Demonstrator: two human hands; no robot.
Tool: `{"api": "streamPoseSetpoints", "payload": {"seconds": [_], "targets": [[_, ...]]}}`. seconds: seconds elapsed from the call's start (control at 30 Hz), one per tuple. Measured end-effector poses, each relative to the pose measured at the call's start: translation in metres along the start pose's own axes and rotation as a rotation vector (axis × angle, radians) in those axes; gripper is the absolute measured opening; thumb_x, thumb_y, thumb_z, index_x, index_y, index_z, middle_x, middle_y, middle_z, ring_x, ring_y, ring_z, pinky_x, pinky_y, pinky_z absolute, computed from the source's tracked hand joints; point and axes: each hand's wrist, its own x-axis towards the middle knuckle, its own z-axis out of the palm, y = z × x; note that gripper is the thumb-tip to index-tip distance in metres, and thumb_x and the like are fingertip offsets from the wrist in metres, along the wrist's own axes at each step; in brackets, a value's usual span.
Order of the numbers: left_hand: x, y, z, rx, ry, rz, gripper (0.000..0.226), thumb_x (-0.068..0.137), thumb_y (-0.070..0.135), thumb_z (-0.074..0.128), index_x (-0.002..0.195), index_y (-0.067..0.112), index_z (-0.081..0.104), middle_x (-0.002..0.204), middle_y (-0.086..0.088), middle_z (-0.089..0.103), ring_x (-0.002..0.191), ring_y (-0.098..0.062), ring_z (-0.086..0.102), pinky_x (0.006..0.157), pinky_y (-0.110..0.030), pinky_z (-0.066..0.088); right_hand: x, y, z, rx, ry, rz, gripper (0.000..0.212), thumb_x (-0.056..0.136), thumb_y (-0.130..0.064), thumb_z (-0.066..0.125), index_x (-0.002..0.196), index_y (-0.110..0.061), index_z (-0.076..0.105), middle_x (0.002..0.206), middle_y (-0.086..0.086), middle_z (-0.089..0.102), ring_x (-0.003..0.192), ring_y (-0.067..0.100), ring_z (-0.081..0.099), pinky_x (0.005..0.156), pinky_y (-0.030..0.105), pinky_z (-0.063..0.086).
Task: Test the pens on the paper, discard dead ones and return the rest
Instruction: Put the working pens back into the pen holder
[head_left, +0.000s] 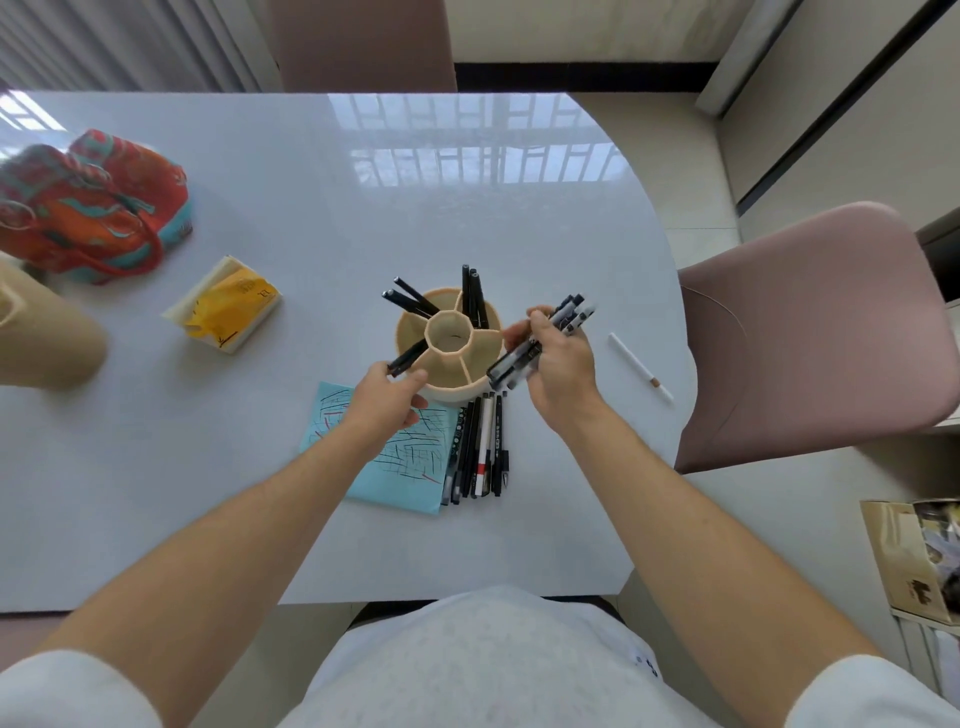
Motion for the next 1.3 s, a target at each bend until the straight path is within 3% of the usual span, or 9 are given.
{"api": "streamPoseSetpoints", "payload": {"seconds": [0.23,0.4,0.57,0.63,0.77,0.87,0.97,1.13,1.3], "targets": [[-0.002,0.001,0.002,0.021,-0.007,-0.007,0.033,0.095,0.039,0.063,0.119,0.021,0.050,0.091,-0.010,0.073,0.070,-0.018,0.065,0.060,-0.029,0.052,0.020,0.012,0.029,-0.096,0.096,-0.089,0.015,0.101,0.000,0.055,0.095,-0.013,0.059,0.092,0.011,0.069,0.093,0.024,0.068,0.090,0.039,0.055],[-0.001,0.002,0.000,0.016,-0.005,-0.005,0.031,0.094,0.039,0.063,0.117,0.022,0.051,0.090,-0.009,0.074,0.069,-0.018,0.067,0.062,-0.030,0.054,0.020,0.033,0.022,-0.453,0.188,-0.228,0.013,0.088,-0.006,0.069,0.098,-0.013,0.068,0.088,-0.006,0.065,0.072,-0.004,0.059,0.071,0.020,0.053],[0.004,-0.004,-0.002,0.009,0.003,0.001,0.029,0.093,0.041,0.065,0.114,0.024,0.054,0.086,-0.008,0.075,0.066,-0.017,0.067,0.061,-0.030,0.056,0.008,0.029,-0.004,-0.505,0.014,-0.217,0.026,0.086,-0.037,0.072,0.110,-0.028,0.069,0.114,-0.010,0.071,0.115,0.008,0.064,0.101,0.029,0.052],[0.007,-0.006,-0.002,-0.005,0.001,0.000,0.029,0.092,0.042,0.066,0.112,0.025,0.054,0.085,-0.008,0.075,0.065,-0.017,0.067,0.061,-0.031,0.055,0.015,0.014,-0.029,-0.570,0.070,-0.268,0.025,0.092,-0.039,0.065,0.114,-0.028,0.069,0.121,-0.007,0.070,0.120,0.010,0.063,0.106,0.030,0.049],[0.009,-0.007,-0.001,-0.031,-0.004,0.000,0.025,0.093,0.040,0.066,0.109,0.026,0.055,0.085,-0.010,0.075,0.063,-0.017,0.065,0.061,-0.032,0.053,0.053,-0.031,-0.106,-1.207,0.422,-0.405,0.042,0.091,-0.003,0.053,0.133,-0.006,0.060,0.136,0.011,0.057,0.131,0.029,0.049,0.111,0.036,0.037],[0.010,-0.008,0.001,-0.035,0.007,0.001,0.026,0.093,0.038,0.066,0.111,0.024,0.055,0.085,-0.011,0.075,0.064,-0.019,0.065,0.062,-0.032,0.053,0.072,-0.046,-0.151,-1.613,0.432,-0.269,0.052,0.088,0.001,0.048,0.140,-0.006,0.049,0.138,0.016,0.048,0.128,0.035,0.043,0.105,0.043,0.040],[0.007,-0.008,0.001,-0.038,0.007,-0.008,0.028,0.092,0.039,0.067,0.113,0.025,0.055,0.086,-0.011,0.075,0.064,-0.019,0.065,0.063,-0.033,0.054,0.081,-0.046,-0.171,-1.836,0.392,-0.208,0.036,0.091,-0.002,0.050,0.126,-0.006,0.056,0.126,0.018,0.052,0.116,0.037,0.049,0.096,0.045,0.045],[0.001,-0.003,0.002,-0.010,0.014,-0.012,0.032,0.092,0.041,0.067,0.116,0.024,0.054,0.086,-0.010,0.075,0.063,-0.017,0.064,0.063,-0.032,0.056,0.079,-0.033,-0.159,-1.829,0.203,-0.128,0.029,0.087,-0.010,0.058,0.115,-0.007,0.057,0.117,0.018,0.059,0.105,0.040,0.058,0.087,0.043,0.047],[-0.003,-0.001,0.002,-0.004,0.011,-0.016,0.035,0.093,0.041,0.066,0.119,0.023,0.054,0.088,-0.011,0.074,0.063,-0.016,0.064,0.058,-0.027,0.052,0.039,0.017,-0.118,-1.463,0.050,-0.044,0.016,0.085,-0.014,0.059,0.101,-0.013,0.059,0.100,0.009,0.061,0.090,0.030,0.058,0.069,0.031,0.041]]}}
